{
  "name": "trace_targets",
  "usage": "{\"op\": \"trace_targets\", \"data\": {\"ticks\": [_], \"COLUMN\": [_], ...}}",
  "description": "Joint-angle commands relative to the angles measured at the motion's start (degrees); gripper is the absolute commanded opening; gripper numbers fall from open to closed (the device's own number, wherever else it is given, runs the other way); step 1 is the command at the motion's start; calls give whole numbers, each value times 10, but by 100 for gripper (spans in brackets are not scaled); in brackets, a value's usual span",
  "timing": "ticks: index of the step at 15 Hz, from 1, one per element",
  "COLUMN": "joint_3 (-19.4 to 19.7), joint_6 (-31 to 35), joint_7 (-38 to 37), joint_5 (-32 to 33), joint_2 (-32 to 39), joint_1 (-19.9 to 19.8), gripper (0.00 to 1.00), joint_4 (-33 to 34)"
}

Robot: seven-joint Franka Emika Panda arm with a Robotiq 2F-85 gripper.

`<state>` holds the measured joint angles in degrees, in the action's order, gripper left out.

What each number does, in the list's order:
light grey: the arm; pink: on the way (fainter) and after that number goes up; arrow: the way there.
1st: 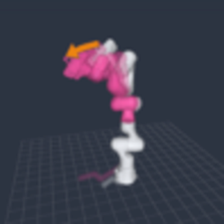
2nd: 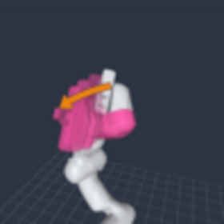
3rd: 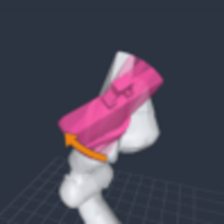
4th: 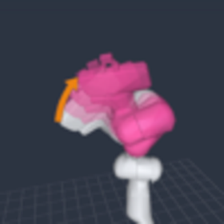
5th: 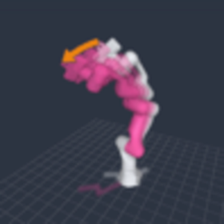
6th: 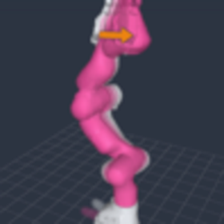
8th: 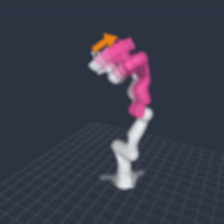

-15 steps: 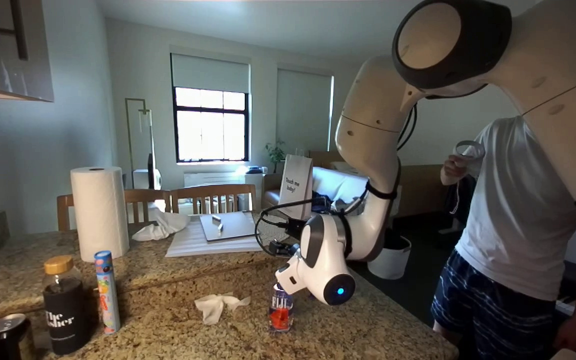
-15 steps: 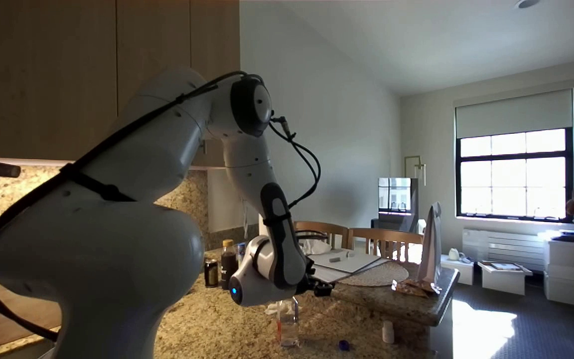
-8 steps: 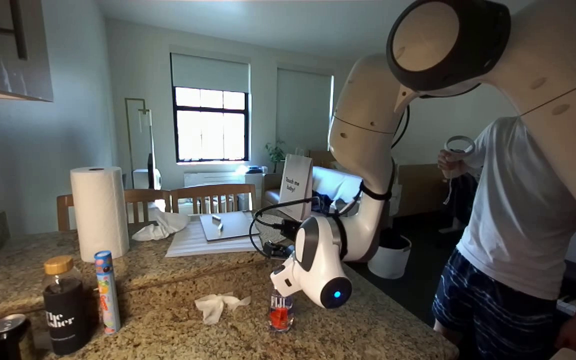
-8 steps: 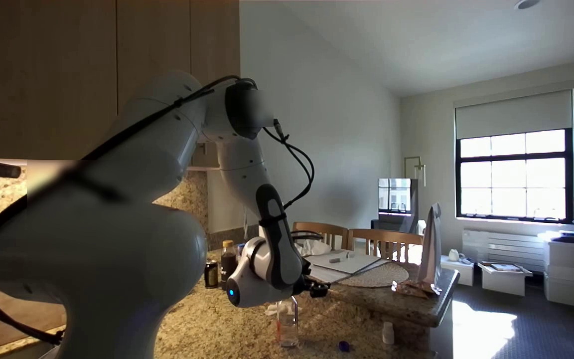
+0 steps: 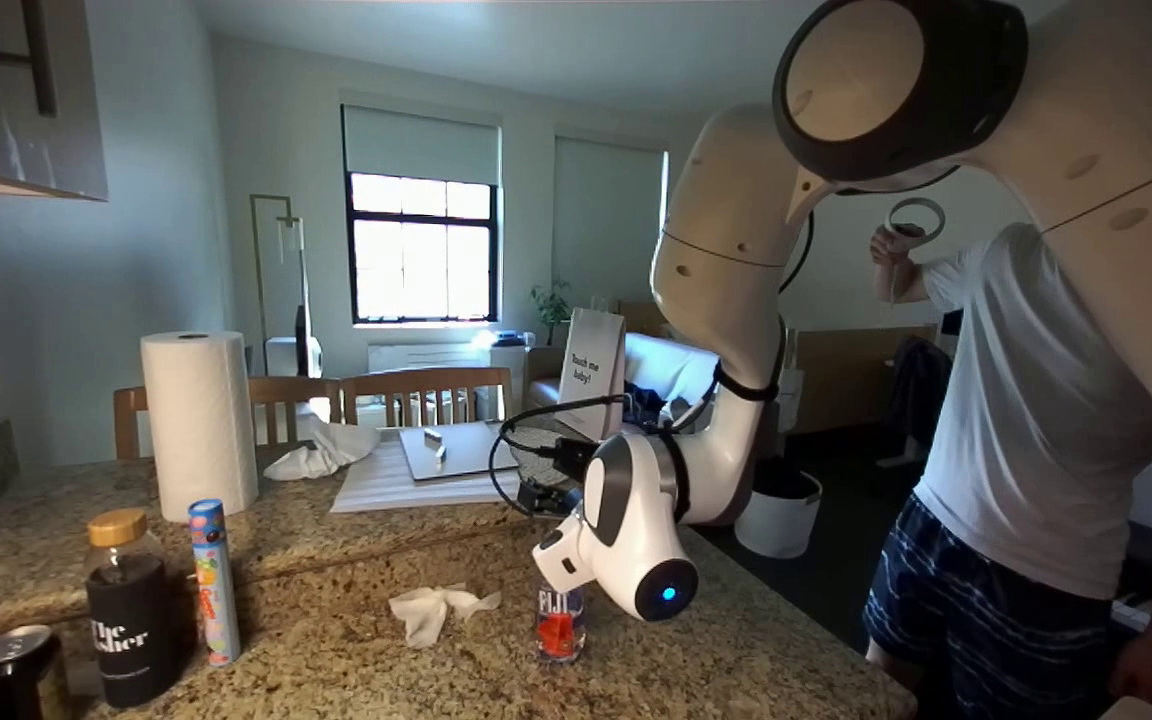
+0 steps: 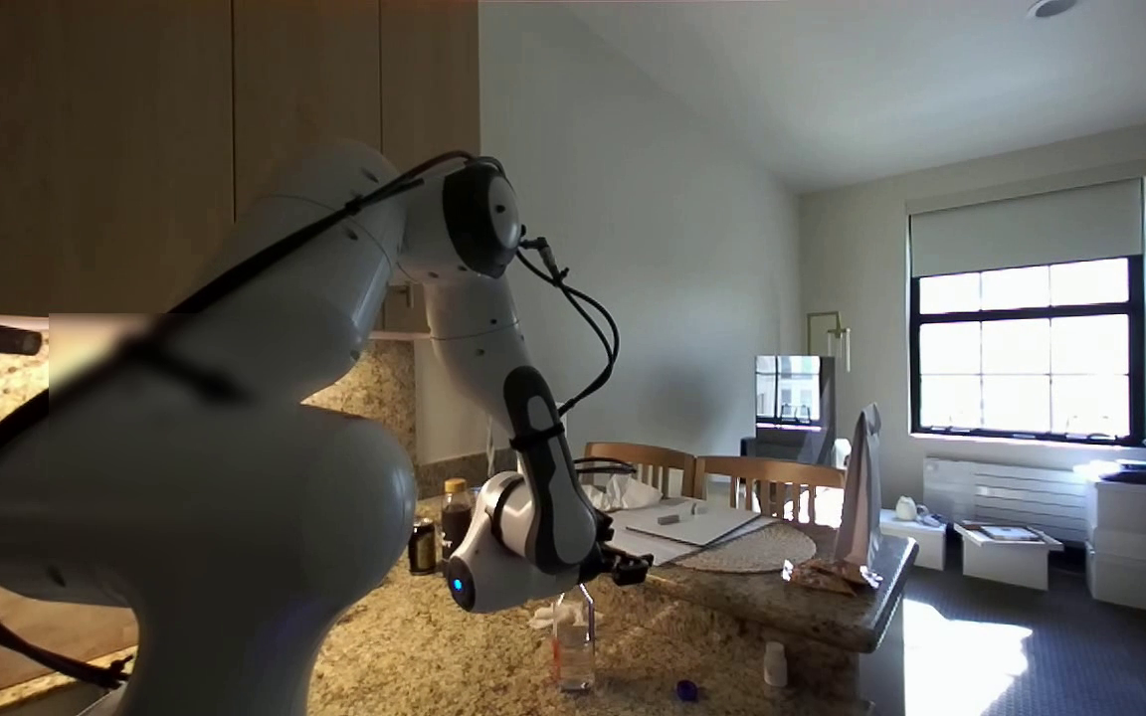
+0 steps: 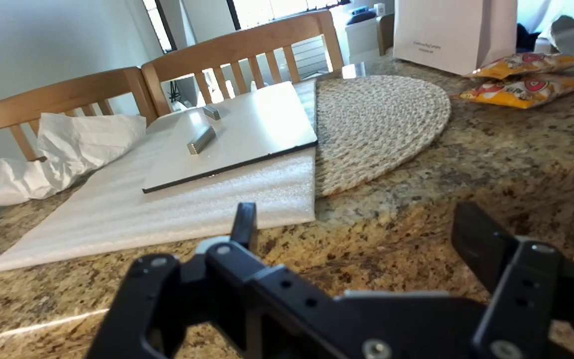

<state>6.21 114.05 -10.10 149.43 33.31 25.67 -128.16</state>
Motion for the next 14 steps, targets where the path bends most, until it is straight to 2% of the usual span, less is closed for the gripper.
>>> {"op": "trace_targets", "data": {"ticks": [1,7,10,14], "joint_3": [14,11,10,30], "joint_6": [-52,-100,-81,-40], "joint_7": [12,-5,-7,-45], "joint_5": [0,-6,-1,-1], "joint_2": [-5,0,1,8], "joint_1": [20,16,14,46], "gripper": [100,100,100,100], "joint_4": [-11,-12,-9,-1]}}
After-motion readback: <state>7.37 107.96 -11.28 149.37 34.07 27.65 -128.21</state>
